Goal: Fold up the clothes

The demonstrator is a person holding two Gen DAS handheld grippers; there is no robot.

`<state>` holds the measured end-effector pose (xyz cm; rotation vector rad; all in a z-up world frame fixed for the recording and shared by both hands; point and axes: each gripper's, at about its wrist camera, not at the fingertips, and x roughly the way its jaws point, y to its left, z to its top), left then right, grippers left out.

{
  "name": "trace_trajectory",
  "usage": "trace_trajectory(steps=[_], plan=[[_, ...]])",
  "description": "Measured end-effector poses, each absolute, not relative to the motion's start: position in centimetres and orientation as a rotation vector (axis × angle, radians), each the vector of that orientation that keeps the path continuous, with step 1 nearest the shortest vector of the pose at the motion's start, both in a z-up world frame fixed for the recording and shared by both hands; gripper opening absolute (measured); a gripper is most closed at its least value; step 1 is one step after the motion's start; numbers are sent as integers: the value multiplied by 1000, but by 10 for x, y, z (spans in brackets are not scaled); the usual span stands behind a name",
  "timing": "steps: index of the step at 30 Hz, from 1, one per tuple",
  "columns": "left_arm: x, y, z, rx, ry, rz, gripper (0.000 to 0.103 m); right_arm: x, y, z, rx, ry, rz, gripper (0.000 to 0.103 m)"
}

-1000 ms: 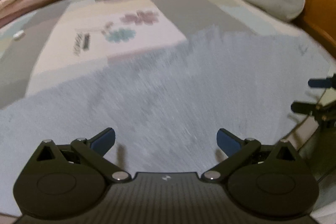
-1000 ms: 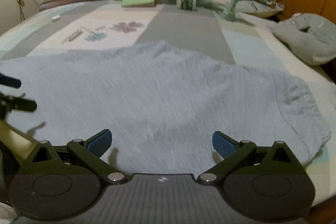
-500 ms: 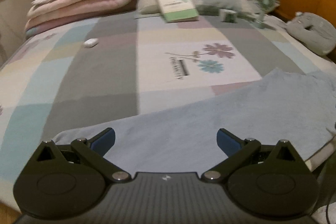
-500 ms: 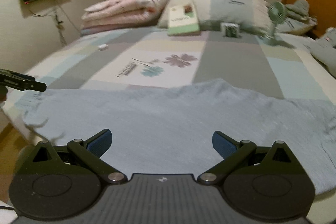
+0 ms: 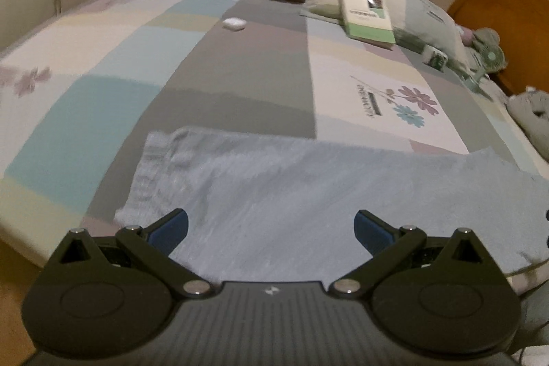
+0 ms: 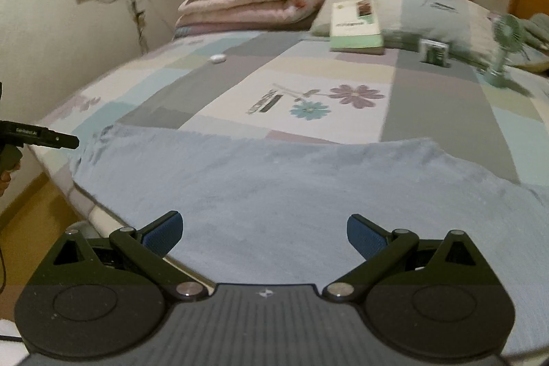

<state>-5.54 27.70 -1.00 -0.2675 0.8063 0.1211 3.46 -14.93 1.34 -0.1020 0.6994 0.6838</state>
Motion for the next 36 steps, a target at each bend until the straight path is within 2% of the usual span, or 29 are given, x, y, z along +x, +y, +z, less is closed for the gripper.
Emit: trace_trajectory(steps=[10, 15, 30, 36], plan=[[-77, 317, -46, -388, 800, 85, 102, 38, -31, 15, -334, 692, 817, 103], [-74, 339, -65, -509, 808, 85, 102, 34, -1, 12, -363, 690, 863, 103], [-64, 405, -98, -1045, 708, 52, 102, 39, 18, 8, -385, 703, 844, 103], [-55, 405, -101, -1060, 689, 104, 102, 33, 18, 9, -412, 681, 835, 103]])
